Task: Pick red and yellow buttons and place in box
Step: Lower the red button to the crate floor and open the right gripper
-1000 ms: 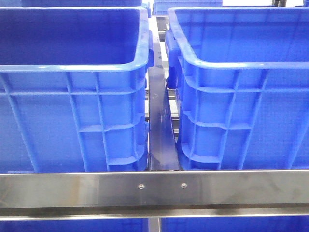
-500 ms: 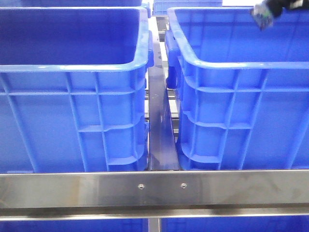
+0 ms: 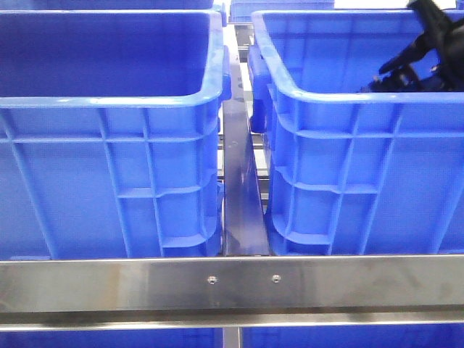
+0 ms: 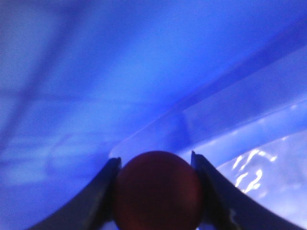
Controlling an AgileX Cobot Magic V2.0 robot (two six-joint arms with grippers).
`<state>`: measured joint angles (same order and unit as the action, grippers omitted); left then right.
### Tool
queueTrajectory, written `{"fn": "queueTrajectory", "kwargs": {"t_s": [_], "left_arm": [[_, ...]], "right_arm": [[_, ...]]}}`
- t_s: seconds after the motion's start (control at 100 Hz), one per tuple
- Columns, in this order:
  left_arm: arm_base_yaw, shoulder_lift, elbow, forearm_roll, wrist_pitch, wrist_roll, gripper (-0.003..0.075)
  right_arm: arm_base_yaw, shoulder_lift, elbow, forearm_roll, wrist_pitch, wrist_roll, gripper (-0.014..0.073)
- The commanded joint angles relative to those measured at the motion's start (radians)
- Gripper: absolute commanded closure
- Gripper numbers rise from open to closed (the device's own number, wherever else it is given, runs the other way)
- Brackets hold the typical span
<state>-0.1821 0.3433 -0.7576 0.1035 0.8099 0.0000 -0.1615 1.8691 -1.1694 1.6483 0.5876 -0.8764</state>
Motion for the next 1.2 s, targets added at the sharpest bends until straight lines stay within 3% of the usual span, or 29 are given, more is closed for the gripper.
{"fn": "queueTrajectory", "kwargs": {"t_s": [0.0, 0.29, 1.01, 1.08, 1.19], "left_arm": [[0.002, 0.009, -0.023, -0.003, -0.093, -0.01, 0.0739], [0.002, 0.009, -0.023, -0.003, -0.099, -0.01, 0.0739], [0.002, 0.009, -0.023, -0.003, -0.099, -0.01, 0.0739], [0.002, 0.009, -0.023, -0.003, -0.099, -0.01, 0.0739], [0.002, 0.009, -0.023, -0.003, -0.099, -0.01, 0.0739]], "right_arm": [[-0.006, -0.007, -0.059, 0.052, 0.052, 0.02, 0.0495], [-0.008, 0.075, -0.093, 0.199, 0.062, 0.026, 0.0495], [-0.019, 0.11, -0.153, 0.199, 0.049, 0.028, 0.0491], [-0.024, 0.11, -0.153, 0.199, 0.05, 0.028, 0.0454], [-0.027, 0.11, -0.153, 0.199, 0.05, 0.028, 0.0316]]}}
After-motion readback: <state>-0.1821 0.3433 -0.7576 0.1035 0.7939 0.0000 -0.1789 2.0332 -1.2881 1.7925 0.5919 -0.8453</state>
